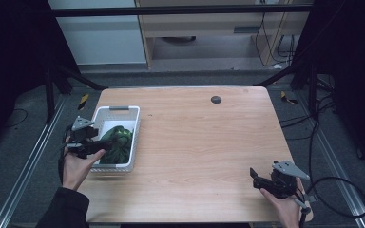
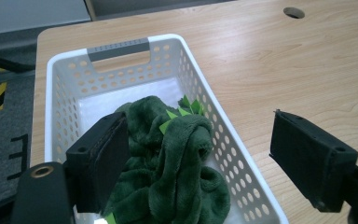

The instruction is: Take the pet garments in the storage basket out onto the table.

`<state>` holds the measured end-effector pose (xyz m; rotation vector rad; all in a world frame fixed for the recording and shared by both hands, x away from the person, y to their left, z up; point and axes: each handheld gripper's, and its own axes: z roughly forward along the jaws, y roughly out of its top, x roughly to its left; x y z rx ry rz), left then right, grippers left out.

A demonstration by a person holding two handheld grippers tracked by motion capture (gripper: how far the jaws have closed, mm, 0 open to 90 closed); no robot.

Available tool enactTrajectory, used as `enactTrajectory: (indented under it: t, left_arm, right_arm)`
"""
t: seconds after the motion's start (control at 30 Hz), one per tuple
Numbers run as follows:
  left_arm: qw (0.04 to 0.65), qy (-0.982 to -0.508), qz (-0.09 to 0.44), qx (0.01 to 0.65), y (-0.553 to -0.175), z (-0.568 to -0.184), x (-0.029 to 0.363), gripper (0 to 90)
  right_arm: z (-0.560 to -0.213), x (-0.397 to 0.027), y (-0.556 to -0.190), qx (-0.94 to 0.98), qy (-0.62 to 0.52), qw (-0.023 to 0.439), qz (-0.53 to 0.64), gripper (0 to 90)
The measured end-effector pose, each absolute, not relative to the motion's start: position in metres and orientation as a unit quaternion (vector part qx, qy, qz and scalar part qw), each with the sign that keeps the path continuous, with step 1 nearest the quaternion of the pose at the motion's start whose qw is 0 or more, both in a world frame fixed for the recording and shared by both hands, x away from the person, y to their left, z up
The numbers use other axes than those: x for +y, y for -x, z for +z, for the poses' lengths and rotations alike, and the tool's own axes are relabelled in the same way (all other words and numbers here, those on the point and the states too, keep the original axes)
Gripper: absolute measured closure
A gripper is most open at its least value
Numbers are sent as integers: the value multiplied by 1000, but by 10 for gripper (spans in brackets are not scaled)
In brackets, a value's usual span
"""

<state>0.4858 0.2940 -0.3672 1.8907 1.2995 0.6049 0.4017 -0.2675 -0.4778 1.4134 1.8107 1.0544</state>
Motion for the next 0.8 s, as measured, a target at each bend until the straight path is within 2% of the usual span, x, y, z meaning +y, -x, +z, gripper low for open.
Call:
enactTrajectory:
  t: [0.8]
  left_arm:
    - [316, -775, 223, 499, -516, -380, 285, 190]
  right_arm:
    - [-479, -267, -403, 689, -531, 295, 395, 91]
